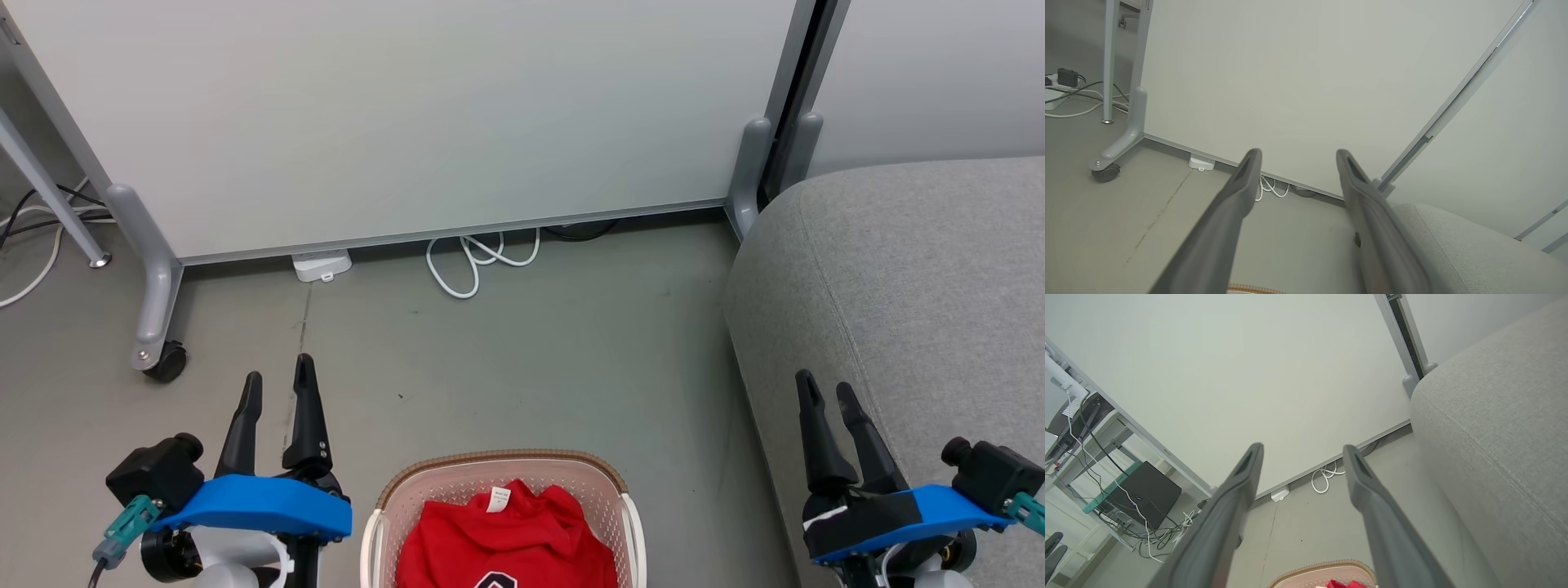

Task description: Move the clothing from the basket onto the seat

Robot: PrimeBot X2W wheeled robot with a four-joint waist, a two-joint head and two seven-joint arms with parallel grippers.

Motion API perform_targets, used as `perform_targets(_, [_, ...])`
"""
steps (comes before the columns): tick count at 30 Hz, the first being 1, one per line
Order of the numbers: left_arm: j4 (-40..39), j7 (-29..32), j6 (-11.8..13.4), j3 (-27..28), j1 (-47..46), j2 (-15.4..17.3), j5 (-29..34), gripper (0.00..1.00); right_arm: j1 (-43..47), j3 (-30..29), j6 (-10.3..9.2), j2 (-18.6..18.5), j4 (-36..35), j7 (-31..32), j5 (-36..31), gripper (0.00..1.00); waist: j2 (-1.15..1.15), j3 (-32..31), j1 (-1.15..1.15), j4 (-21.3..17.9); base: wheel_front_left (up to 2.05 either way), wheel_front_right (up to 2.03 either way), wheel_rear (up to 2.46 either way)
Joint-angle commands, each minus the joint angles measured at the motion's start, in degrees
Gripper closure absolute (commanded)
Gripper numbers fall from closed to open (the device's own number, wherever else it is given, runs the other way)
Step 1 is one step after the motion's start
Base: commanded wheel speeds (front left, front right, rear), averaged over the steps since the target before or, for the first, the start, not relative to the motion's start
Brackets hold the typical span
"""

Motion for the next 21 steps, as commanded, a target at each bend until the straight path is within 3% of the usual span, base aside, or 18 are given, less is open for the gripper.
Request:
perform_targets(1, [-0.89, -0.62, 0.25, -0.33, -1.42, 0.44, 1.72, 0.00, -1.17, 0.23, 0.15, -0.36, -0.47, -0.57, -1.77, 0.00, 0.00, 0.00, 0.00, 0.02, 0.00, 0.00, 0.00])
perform_targets(21, [-1.94, -3.62, 0.21, -2.81, -1.59, 0.66, 13.71, 0.00, -1.12, 1.44, 0.15, -0.42, -1.18, -3.55, -13.33, 0.00, 0.00, 0.42, 0.00, 0.41, 0.00, 0.00, 0.00])
